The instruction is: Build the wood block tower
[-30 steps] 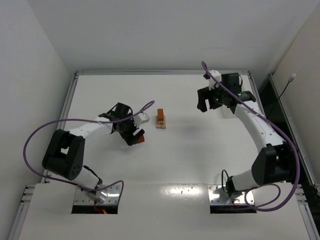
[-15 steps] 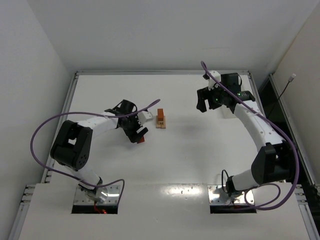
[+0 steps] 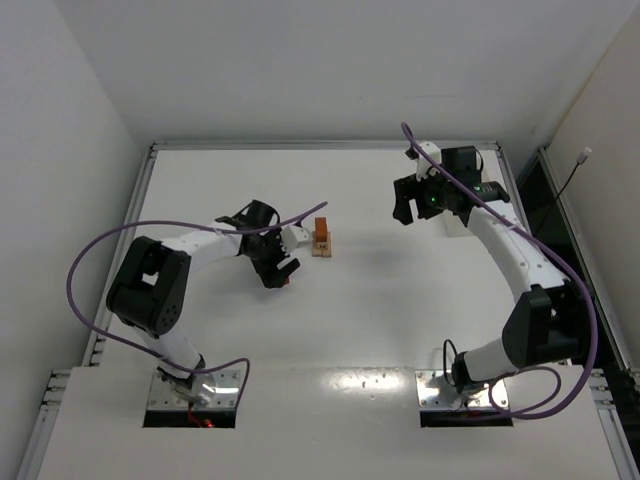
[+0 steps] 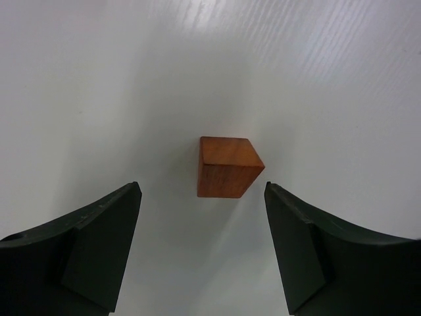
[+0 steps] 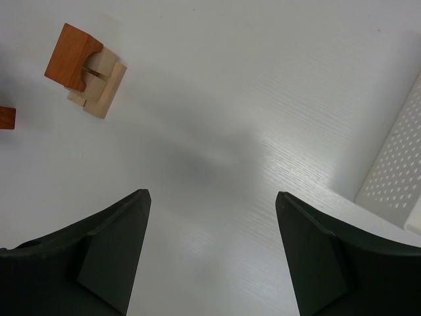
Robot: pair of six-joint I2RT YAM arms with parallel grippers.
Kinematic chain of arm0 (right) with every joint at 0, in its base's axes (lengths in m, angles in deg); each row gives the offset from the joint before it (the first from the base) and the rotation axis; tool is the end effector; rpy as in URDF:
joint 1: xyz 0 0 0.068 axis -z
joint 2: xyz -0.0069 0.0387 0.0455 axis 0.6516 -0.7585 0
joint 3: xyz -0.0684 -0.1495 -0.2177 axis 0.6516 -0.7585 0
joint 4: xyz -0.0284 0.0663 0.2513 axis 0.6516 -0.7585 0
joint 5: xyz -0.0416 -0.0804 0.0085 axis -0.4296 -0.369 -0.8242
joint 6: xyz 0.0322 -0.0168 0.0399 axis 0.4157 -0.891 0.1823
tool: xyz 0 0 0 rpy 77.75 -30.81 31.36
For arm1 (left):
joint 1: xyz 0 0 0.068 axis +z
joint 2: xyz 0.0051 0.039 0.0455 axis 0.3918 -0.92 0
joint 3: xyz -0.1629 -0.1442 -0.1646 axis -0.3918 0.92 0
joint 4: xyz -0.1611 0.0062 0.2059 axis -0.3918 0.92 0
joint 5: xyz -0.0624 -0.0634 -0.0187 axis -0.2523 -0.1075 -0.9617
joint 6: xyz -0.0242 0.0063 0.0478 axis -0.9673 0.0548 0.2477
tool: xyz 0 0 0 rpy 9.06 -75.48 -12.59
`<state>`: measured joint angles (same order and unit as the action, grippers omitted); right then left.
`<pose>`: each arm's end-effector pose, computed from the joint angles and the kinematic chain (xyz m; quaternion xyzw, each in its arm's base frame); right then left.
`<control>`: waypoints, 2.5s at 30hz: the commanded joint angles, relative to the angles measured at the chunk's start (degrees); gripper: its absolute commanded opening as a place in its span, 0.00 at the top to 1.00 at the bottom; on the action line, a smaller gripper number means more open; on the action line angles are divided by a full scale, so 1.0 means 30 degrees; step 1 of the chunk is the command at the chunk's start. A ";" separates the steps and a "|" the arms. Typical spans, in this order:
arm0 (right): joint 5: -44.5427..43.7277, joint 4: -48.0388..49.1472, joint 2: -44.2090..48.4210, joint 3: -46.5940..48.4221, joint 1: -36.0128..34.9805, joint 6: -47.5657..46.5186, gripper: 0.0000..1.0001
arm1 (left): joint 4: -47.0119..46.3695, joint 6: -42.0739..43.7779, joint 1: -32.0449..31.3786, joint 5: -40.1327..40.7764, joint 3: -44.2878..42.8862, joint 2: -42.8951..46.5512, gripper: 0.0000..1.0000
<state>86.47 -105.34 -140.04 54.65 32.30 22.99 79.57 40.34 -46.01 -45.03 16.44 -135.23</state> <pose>0.3184 0.0562 0.2979 -0.1376 0.9075 0.1415 0.3708 0.2885 -0.1351 0.1646 0.4683 0.8454 -0.1527 0.2064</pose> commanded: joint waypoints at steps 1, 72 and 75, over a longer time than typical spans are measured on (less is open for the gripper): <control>0.0250 0.0593 -0.0080 0.0414 0.0062 0.0153 0.26 | 0.0132 0.0586 -0.0469 -0.0881 -0.0580 -0.0209 0.27; 1.7594 1.5416 -0.1456 0.1202 -0.3627 1.2192 0.36 | -3.5522 -3.6066 0.3310 -1.8078 -0.0521 0.1518 1.00; 1.7770 1.5855 -0.1662 0.1410 -0.3832 1.2749 0.36 | -3.5173 -3.6065 0.3515 -1.8078 -0.0345 0.1518 1.00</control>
<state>137.13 -63.62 -146.65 57.62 21.70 59.36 -20.12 -67.98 -36.41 -98.73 17.20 -130.75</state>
